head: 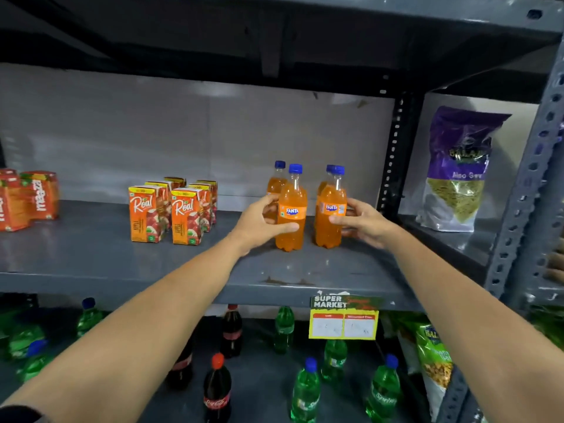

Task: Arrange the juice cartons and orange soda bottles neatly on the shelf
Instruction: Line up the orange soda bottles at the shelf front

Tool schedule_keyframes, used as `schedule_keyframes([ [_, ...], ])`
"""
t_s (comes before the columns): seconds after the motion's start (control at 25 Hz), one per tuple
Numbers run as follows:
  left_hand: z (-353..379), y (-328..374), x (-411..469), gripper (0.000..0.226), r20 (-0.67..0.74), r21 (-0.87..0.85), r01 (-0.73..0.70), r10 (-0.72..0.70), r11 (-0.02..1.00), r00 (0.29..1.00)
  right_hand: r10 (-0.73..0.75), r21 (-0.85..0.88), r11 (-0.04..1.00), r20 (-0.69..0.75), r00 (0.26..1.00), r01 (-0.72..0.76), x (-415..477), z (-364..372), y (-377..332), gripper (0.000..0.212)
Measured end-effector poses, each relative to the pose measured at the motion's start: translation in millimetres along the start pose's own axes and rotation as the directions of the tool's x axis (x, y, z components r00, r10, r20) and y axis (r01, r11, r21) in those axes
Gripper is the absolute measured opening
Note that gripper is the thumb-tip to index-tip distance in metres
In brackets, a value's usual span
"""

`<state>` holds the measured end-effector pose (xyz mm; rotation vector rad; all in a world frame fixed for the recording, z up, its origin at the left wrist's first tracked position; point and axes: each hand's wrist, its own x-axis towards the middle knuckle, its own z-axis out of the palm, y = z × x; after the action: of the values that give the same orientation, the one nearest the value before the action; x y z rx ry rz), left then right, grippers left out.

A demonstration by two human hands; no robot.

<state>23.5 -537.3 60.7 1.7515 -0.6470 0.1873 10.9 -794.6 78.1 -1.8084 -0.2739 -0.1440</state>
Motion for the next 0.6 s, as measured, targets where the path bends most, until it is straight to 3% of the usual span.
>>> schedule_keyframes([
  [0.16,-12.7,-10.8,19.7,0.067,0.083,-0.062,0.076,-0.071,0.995,0.994,-0.043,0.112,0.993,0.027,0.999,0.040,6.4,-2.5,13.0,0.047],
  [0.28,-17.9,-16.8,27.7,0.079,0.099,-0.093,0.115,-0.106,0.989,0.989,-0.044,0.079,0.996,0.029,0.999,0.041,6.5,-2.2,14.4,0.052],
  [0.6,-18.5,-20.4,30.7,0.071,0.110,-0.126,0.129,-0.115,0.984,0.987,-0.082,-0.013,0.997,-0.042,0.996,0.082,1.2,5.8,10.2,0.058],
])
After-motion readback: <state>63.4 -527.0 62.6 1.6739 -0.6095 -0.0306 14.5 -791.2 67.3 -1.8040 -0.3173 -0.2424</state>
